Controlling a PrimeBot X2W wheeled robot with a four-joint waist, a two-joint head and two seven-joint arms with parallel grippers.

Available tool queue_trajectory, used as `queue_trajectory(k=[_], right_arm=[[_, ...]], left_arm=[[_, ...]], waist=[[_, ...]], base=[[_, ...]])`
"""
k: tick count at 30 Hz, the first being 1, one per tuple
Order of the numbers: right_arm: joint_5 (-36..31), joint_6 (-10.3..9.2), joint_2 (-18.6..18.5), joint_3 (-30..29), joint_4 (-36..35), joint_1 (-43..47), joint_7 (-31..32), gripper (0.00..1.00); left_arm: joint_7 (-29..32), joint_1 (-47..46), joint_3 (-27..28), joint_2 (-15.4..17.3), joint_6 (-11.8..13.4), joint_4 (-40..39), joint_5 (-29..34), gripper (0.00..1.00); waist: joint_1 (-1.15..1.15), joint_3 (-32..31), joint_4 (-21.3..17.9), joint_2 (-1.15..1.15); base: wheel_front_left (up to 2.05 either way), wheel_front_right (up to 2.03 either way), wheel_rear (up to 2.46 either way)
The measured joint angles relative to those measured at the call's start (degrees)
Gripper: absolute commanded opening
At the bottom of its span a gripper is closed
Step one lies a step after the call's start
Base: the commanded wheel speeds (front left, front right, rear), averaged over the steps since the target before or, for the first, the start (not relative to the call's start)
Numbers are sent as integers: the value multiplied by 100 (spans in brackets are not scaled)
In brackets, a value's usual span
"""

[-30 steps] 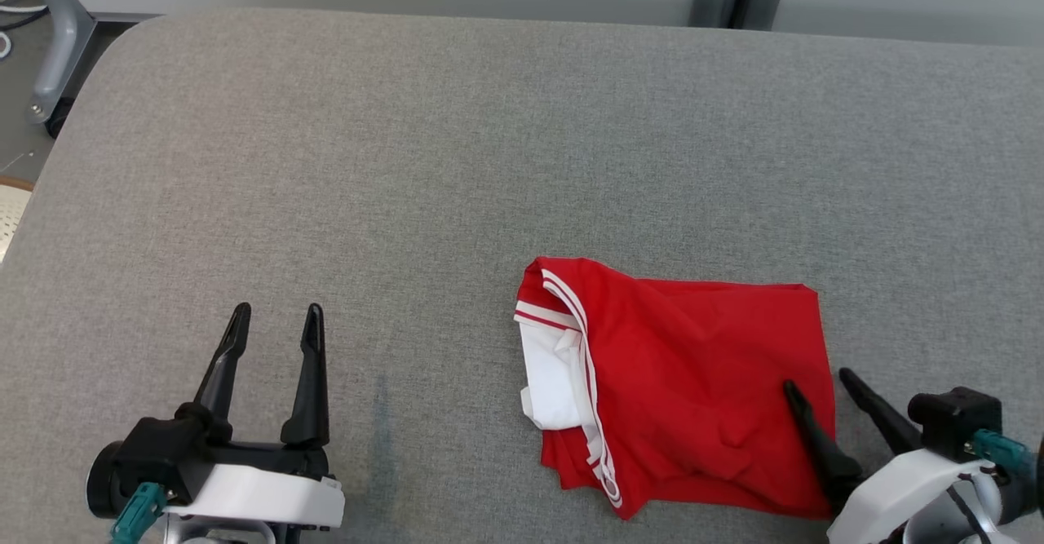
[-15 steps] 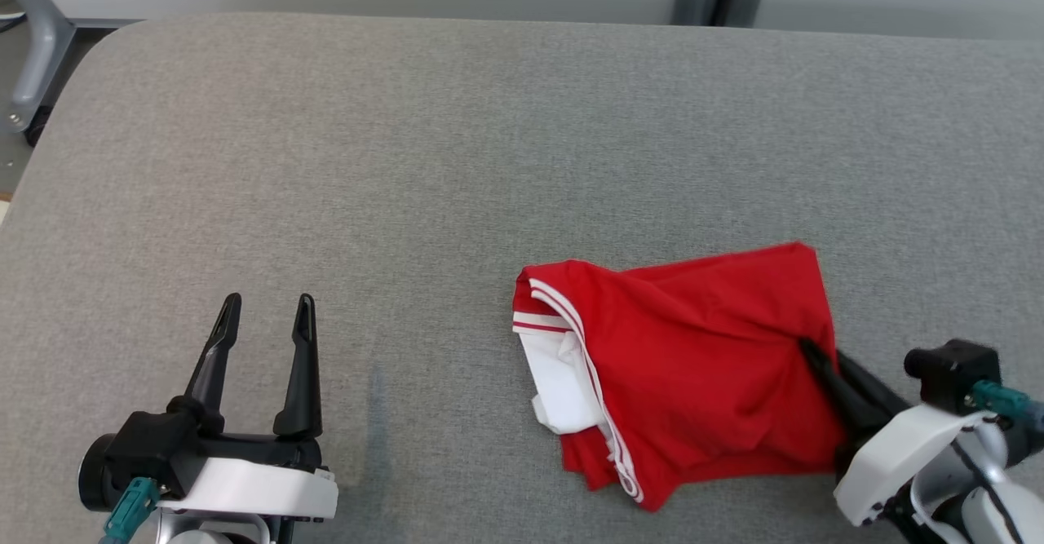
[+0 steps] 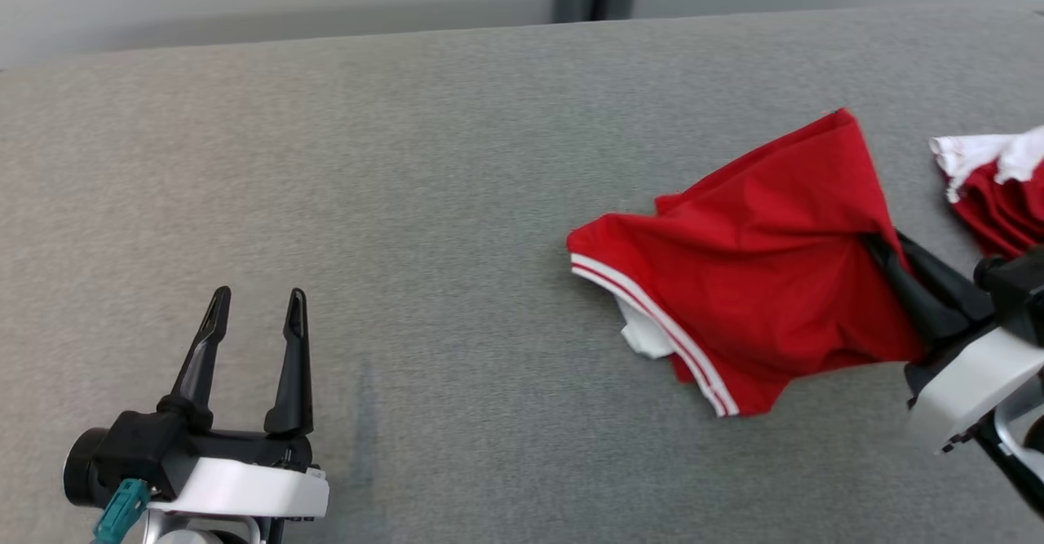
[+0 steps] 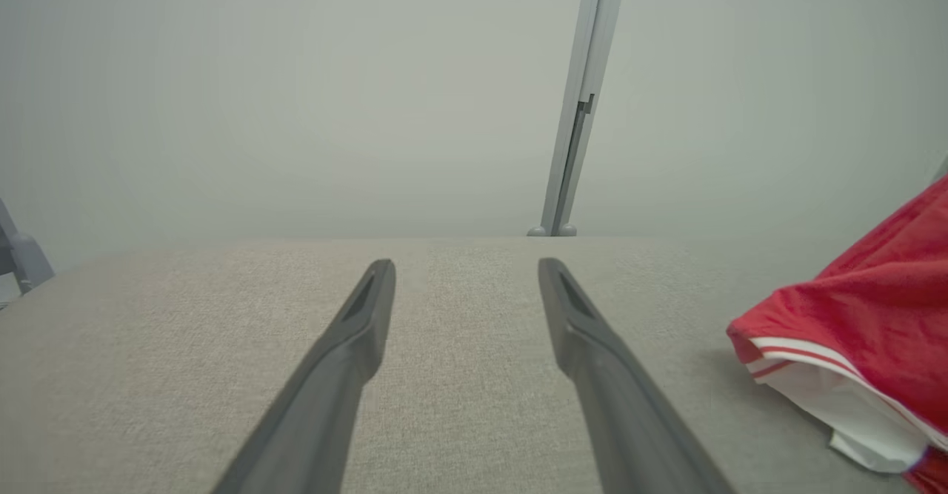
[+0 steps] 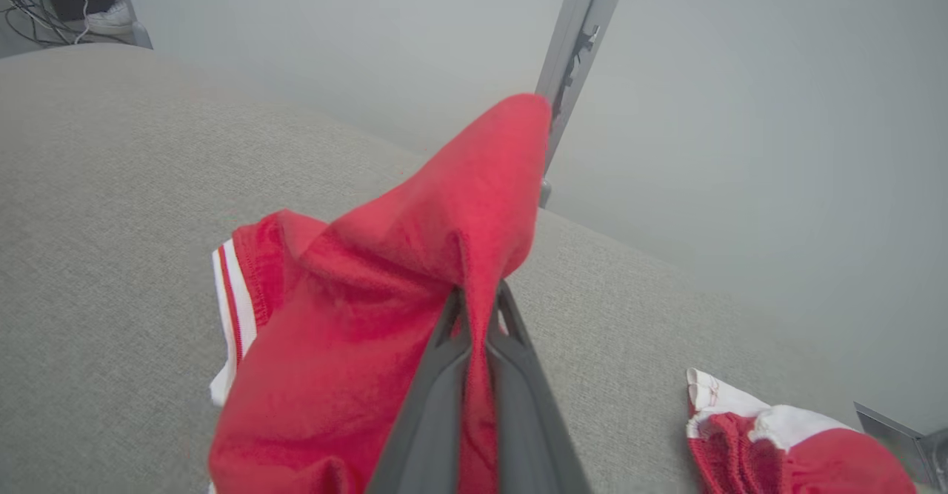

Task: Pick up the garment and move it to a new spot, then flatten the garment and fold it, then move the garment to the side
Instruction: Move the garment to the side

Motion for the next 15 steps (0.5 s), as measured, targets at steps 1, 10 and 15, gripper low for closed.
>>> queue_trajectory(k=[1, 10, 15], right_arm=[[-1, 0, -69, -16, -62, -34, 62, 0], [120, 0, -322, -59, -42, -314, 88, 0], [174, 0, -314, 123, 296, -682, -288, 0]], left_arm=[[1, -2, -7, 7, -3, -15, 10, 100], [73, -200, -27, 158, -57, -120, 37, 100], [143, -347, -41, 260, -103, -198, 91, 100]], waist=[[0, 0, -87, 0], [0, 151, -799, 0], [0, 399, -1065, 0]], base=[[0, 0, 0], [0, 0, 0], [0, 0, 0]])
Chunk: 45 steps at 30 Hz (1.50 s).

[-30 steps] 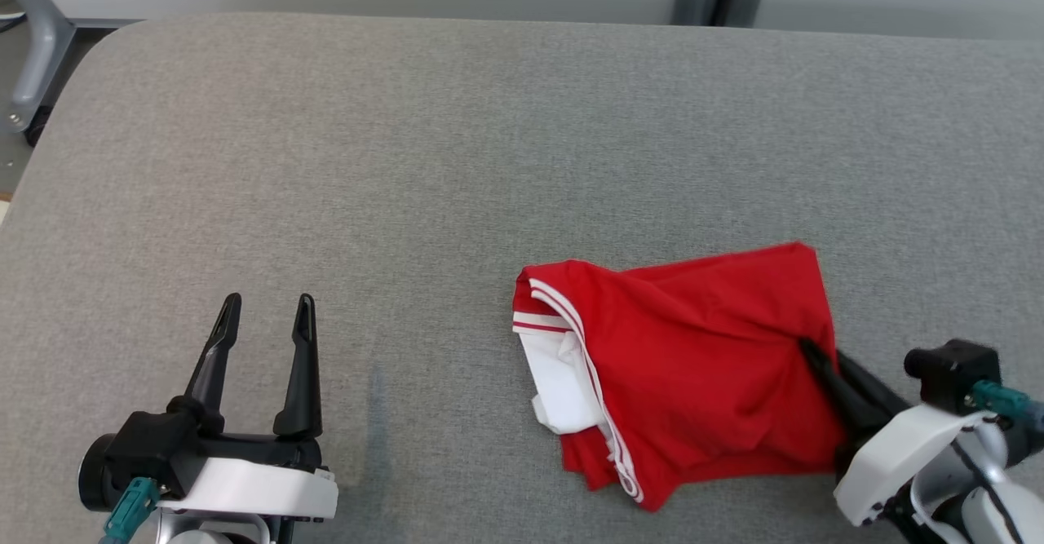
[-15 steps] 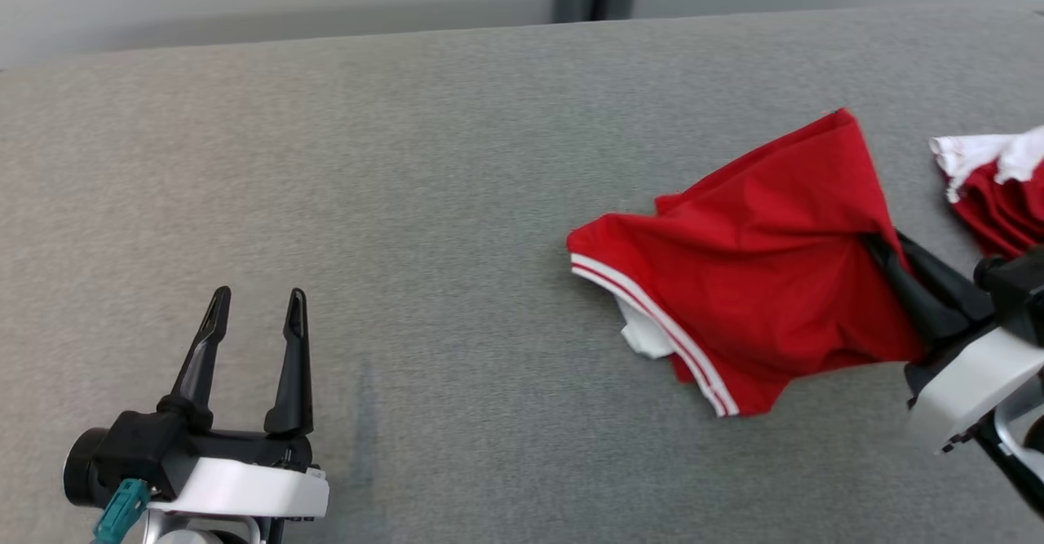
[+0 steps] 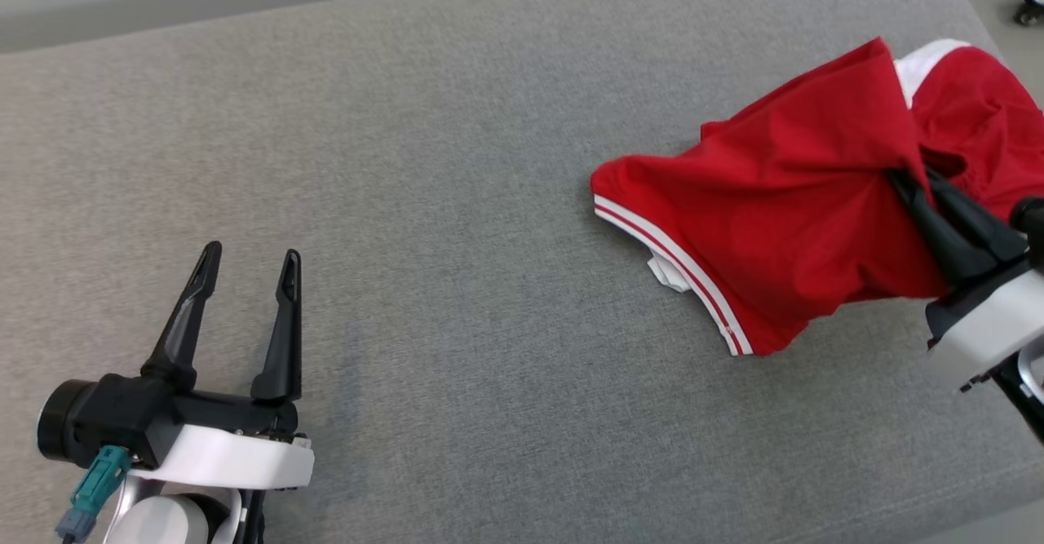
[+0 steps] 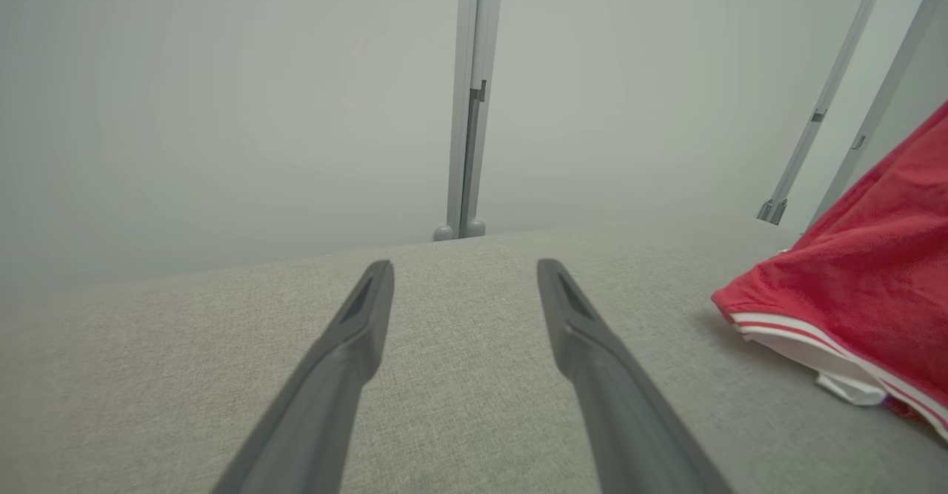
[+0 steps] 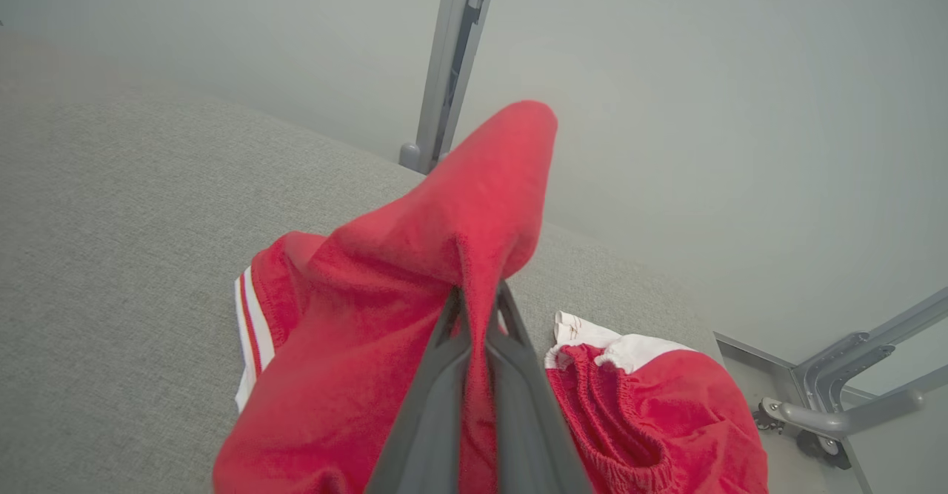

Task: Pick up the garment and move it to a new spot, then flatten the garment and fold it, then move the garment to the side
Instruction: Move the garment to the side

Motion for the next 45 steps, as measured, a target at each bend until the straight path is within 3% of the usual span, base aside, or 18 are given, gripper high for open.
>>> queue_trajectory(k=[12, 24, 26, 27, 31, 37, 45], right_arm=[[261, -1, -38, -385, 1550, -1017, -1094, 0], [305, 0, -85, -792, 3940, -2448, -2171, 0], [288, -1, 18, -836, 4189, -2572, -2224, 53], [283, 0, 54, -857, 4303, -2622, -2242, 100], [237, -1, 205, -998, 4582, -2687, -2281, 100], [154, -1, 455, -1343, 4399, -2440, -2288, 100], [110, -1, 1272, -1891, 3262, -1355, -2290, 100]], left_arm=[[323, -478, -12, 345, -53, -361, 204, 100], [750, -977, -92, 690, -153, -773, 426, 100], [755, -1068, -109, 695, -159, -806, 444, 100], [755, -1081, -109, 699, -160, -825, 443, 100], [738, -1088, -110, 701, -171, -826, 438, 100], [712, -1051, -110, 714, -167, -730, 396, 100], [568, -883, -163, 623, -148, -481, 283, 100]], waist=[[0, 867, -418, 0], [0, 1820, -708, 0], [0, 1923, -703, 0], [0, 1961, -697, 0], [0, 1996, -680, 0], [0, 1886, -726, 0], [0, 1496, -767, 0]], base=[[0, 0, 0], [0, 0, 0], [0, 0, 0], [0, 0, 0], [0, 0, 0], [0, 0, 0], [0, 0, 0]])
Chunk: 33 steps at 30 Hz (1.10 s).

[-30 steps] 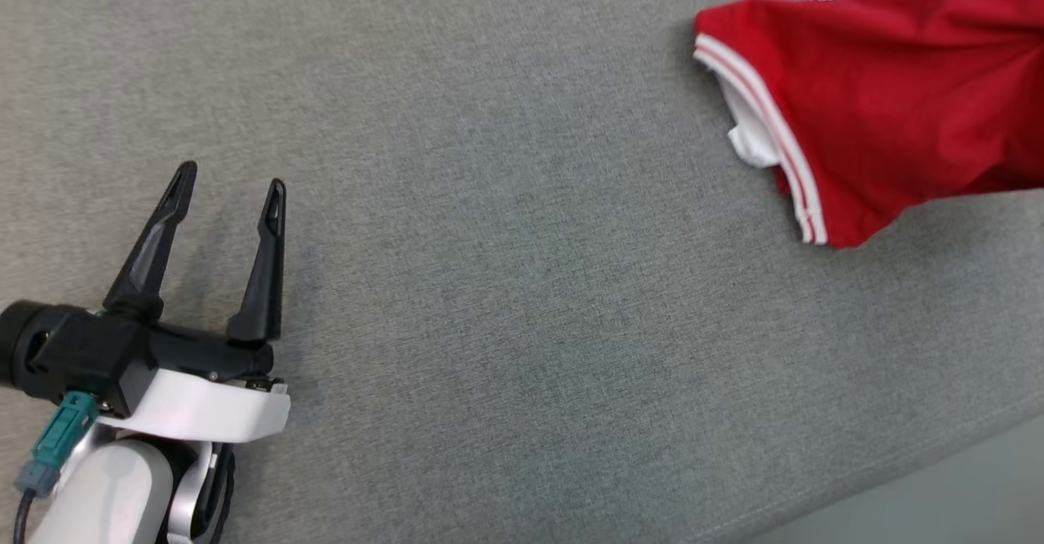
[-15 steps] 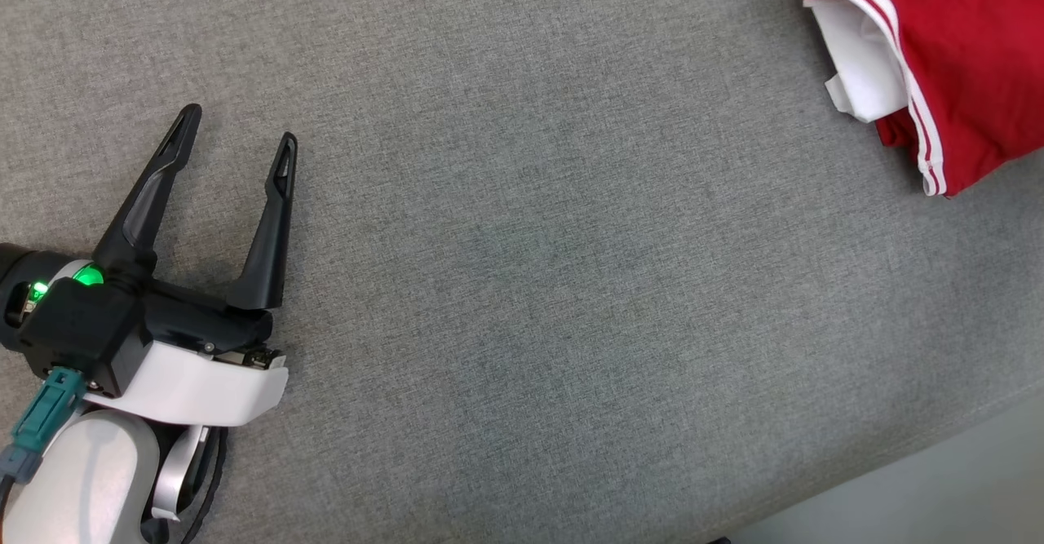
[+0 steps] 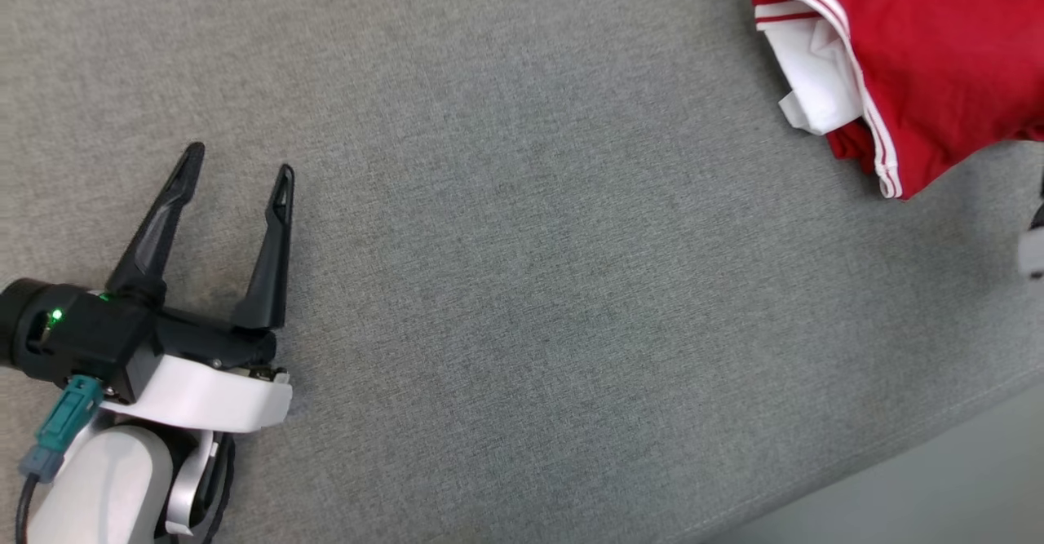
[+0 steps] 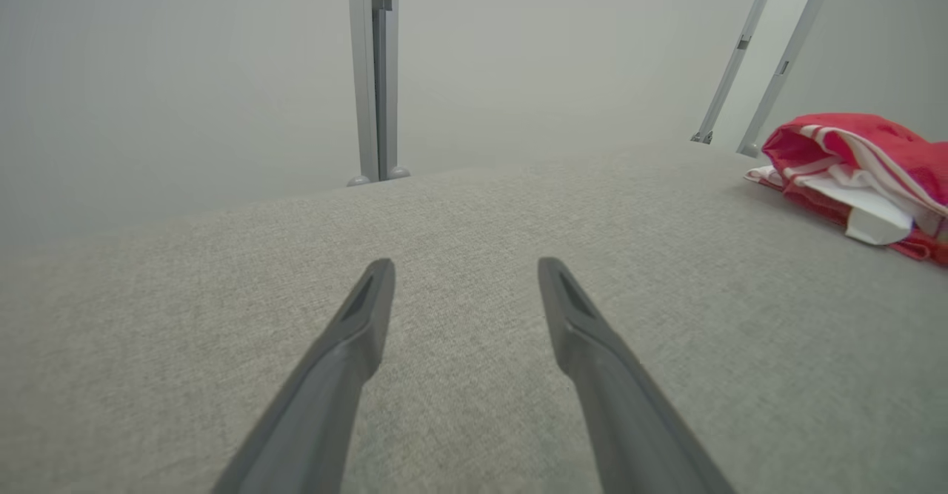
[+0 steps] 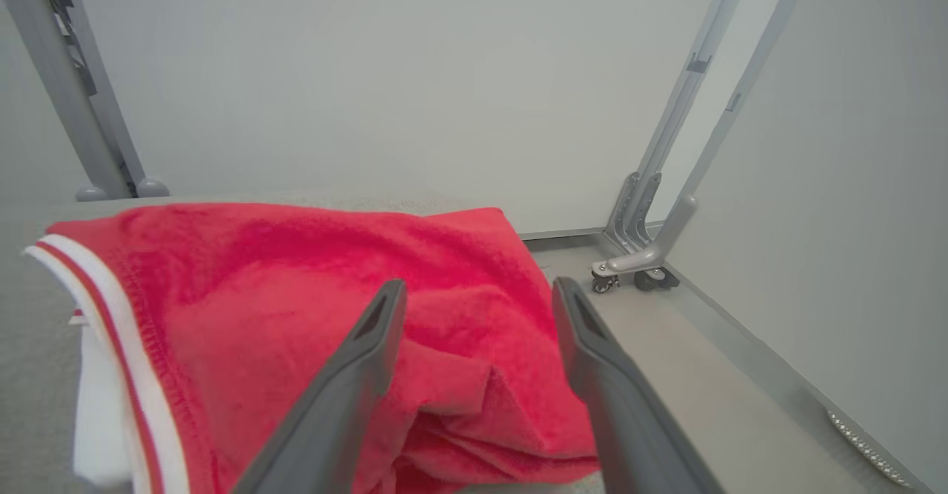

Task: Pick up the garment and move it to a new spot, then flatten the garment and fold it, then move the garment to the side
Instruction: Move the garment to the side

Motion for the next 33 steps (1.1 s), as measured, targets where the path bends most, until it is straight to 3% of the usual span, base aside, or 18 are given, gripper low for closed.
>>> queue_trajectory(k=[13, 25, 33], right_arm=[[-204, 0, 970, 23, -1592, 1620, -7, 100], [-460, 0, 1228, 323, -2178, 2442, 23, 100], [-587, 0, 1234, 621, -2550, 2677, 299, 100]], left_arm=[[-432, 364, -1, -368, 144, 398, -255, 100], [-655, 822, 137, -709, 207, 680, -490, 100], [-701, 1128, 314, -751, 198, 843, -548, 100]], waist=[[0, -938, 352, 0], [0, -1642, 1059, 0], [0, -2048, 1611, 0]], base=[[0, 0, 0], [0, 0, 0], [0, 0, 0]])
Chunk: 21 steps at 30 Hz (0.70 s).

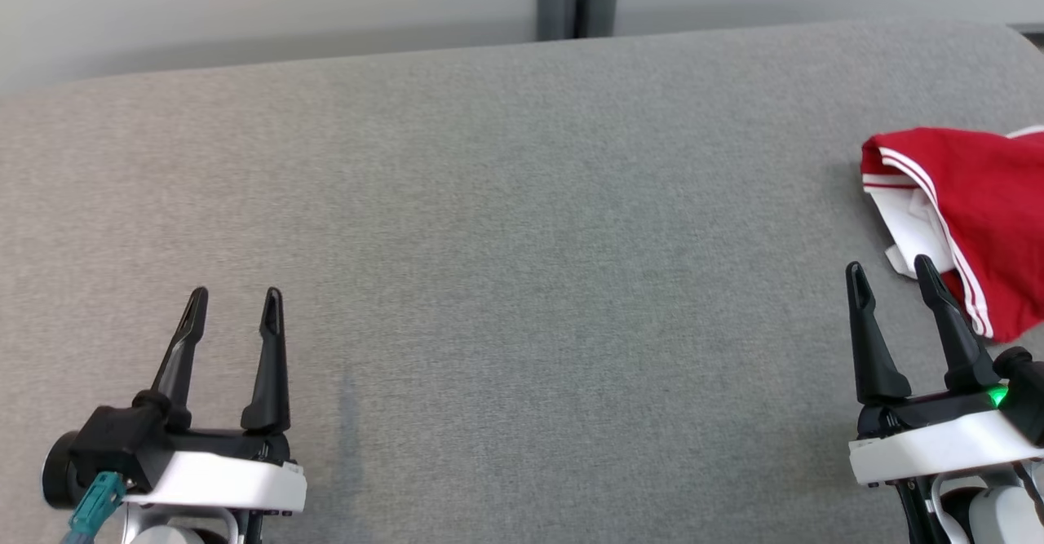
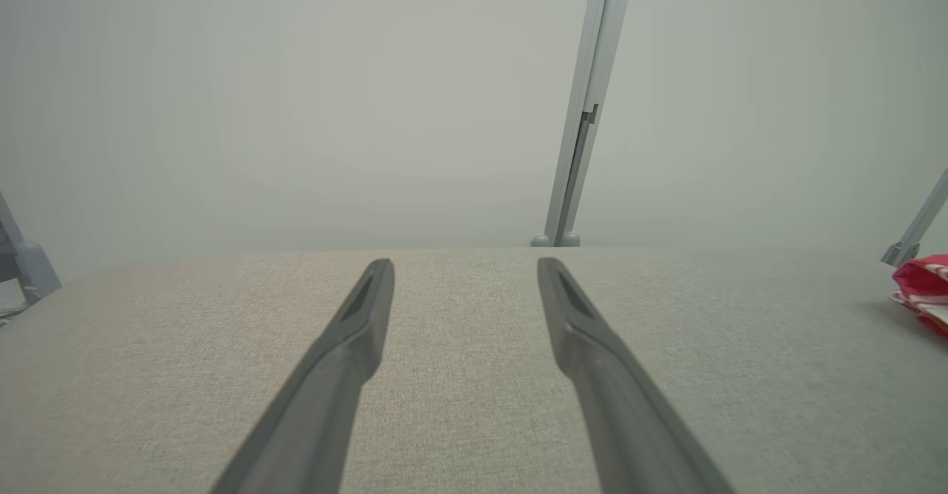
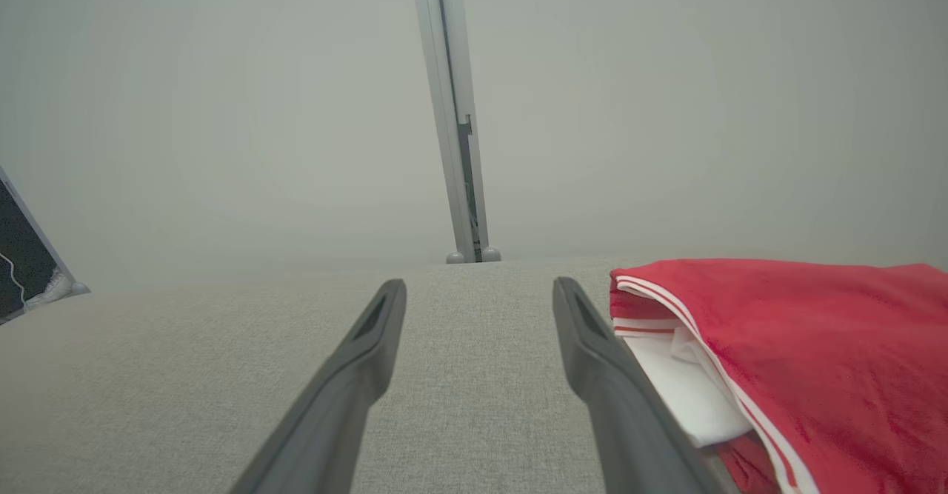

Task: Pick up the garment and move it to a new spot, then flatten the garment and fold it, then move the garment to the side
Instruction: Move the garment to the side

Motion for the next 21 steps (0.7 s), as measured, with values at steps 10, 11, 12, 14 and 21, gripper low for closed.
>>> queue_trajectory(k=[10, 11, 12, 14, 21], right_arm=[[-101, 0, -127, -124, -283, 371, 368, 100], [-120, 0, -147, -155, -301, 431, 393, 100], [-124, 0, -160, -188, -320, 489, 435, 100], [-125, 0, -163, -221, -383, 606, 487, 100], [-101, 0, -126, -379, -548, 998, 656, 100]], left_arm=[[-10, 413, 64, -64, -24, 94, 38, 100], [-11, 452, 63, -63, -25, 97, 54, 100], [-11, 501, 58, -63, -24, 104, 55, 100], [-11, 593, 56, -60, -24, 115, 56, 100], [2, 863, 7, -37, -15, 111, 48, 100]], waist=[[0, -513, 364, 0], [0, -564, 378, 0], [0, -612, 387, 0], [0, -706, 394, 0], [0, -985, 380, 0]], base=[[0, 0, 0], [0, 0, 0], [0, 0, 0], [0, 0, 0], [0, 0, 0]])
